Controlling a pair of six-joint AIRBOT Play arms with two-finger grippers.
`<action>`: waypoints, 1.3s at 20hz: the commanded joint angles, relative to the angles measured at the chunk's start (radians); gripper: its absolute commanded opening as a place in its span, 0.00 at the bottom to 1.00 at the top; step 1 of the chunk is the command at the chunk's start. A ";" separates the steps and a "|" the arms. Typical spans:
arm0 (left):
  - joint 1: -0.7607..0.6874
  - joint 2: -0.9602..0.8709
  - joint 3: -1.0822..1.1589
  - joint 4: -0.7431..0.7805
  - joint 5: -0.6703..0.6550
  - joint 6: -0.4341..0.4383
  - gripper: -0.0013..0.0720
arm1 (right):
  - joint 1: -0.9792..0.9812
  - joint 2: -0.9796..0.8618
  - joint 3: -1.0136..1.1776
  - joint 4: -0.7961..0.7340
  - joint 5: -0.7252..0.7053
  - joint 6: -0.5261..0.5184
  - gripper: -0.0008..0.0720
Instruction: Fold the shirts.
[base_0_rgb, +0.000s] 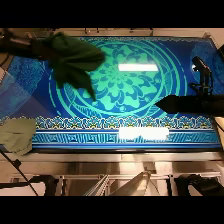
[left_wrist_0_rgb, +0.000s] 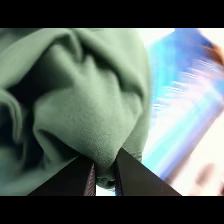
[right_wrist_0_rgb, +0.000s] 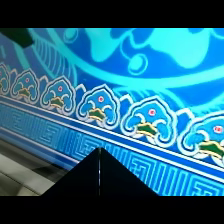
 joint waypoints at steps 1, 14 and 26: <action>-0.259 0.036 0.007 -0.001 -0.002 -0.035 0.05 | 0.001 0.000 0.000 0.001 0.001 0.000 0.05; -0.370 -0.272 -0.143 0.047 -0.103 -0.156 0.98 | -0.027 -0.002 0.000 -0.061 -0.043 0.001 0.06; -0.196 -0.157 -0.768 0.027 0.221 -0.127 0.98 | 0.009 -0.520 -0.045 0.301 0.075 -0.337 0.64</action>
